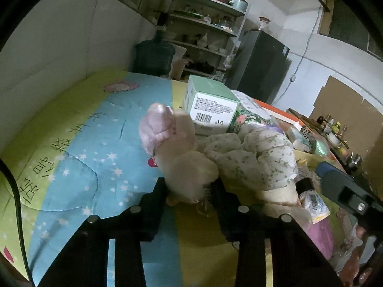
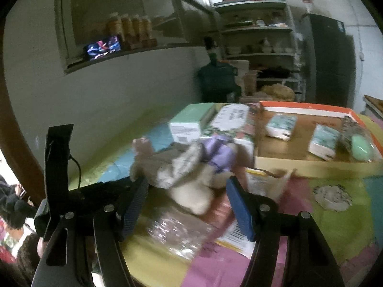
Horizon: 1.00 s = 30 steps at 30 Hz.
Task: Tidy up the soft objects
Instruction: 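Grasp the pink plush bunny with the left gripper while the right grasps the floral scrunchie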
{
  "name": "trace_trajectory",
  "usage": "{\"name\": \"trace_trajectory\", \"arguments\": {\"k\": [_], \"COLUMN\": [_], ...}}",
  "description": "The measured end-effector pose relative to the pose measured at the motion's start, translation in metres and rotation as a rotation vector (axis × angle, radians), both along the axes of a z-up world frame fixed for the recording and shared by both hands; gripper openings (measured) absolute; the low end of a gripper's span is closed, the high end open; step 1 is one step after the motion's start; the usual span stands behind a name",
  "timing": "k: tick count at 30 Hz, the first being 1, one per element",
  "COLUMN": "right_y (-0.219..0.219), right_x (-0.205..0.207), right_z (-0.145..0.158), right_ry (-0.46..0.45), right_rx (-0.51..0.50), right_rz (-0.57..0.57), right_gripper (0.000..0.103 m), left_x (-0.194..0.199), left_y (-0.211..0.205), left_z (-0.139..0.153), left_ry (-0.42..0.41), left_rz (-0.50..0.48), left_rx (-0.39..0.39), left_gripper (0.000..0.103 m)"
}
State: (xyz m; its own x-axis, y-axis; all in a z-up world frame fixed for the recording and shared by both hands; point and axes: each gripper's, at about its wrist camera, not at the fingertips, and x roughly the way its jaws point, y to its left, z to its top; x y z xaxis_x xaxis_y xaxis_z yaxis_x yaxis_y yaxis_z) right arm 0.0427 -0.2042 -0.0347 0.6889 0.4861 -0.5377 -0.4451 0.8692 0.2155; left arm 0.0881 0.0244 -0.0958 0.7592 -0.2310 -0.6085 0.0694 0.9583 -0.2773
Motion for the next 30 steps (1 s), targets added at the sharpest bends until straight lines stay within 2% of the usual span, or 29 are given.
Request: {"name": "trace_trajectory", "arguments": {"k": [1, 4, 6, 10, 12, 14, 21, 30], "right_y": [0.004, 0.018, 0.023, 0.030, 0.031, 0.032, 0.033, 0.033], "right_x": [0.002, 0.009, 0.013, 0.021, 0.023, 0.024, 0.023, 0.021], "right_z": [0.000, -0.004, -0.008, -0.012, -0.012, -0.013, -0.005, 0.018], "right_ry": [0.001, 0.023, 0.040, 0.055, 0.060, 0.062, 0.039, -0.015], "right_rx": [-0.004, -0.015, -0.015, -0.022, -0.018, -0.017, 0.005, 0.025], "right_rz": [0.005, 0.013, 0.015, 0.006, 0.007, 0.011, 0.006, 0.007], "right_gripper": [0.069, 0.058, 0.046, 0.032, 0.016, 0.011, 0.007, 0.006], "left_x": [-0.002, -0.005, -0.006, -0.003, -0.002, -0.004, -0.012, -0.023], "left_y": [0.001, 0.006, 0.010, 0.017, 0.020, 0.023, 0.030, 0.035], "left_z": [0.000, 0.002, 0.002, 0.000, -0.001, -0.002, 0.005, 0.021], "left_ry": [-0.007, -0.024, -0.031, -0.036, -0.039, -0.043, -0.083, -0.128], "left_rz": [0.001, 0.001, 0.000, -0.009, -0.015, -0.019, -0.012, -0.004], "left_rx": [-0.002, -0.017, -0.024, -0.049, -0.057, -0.064, -0.081, -0.093], "left_gripper": [0.037, 0.036, 0.036, 0.036, 0.036, 0.035, 0.035, 0.035]}}
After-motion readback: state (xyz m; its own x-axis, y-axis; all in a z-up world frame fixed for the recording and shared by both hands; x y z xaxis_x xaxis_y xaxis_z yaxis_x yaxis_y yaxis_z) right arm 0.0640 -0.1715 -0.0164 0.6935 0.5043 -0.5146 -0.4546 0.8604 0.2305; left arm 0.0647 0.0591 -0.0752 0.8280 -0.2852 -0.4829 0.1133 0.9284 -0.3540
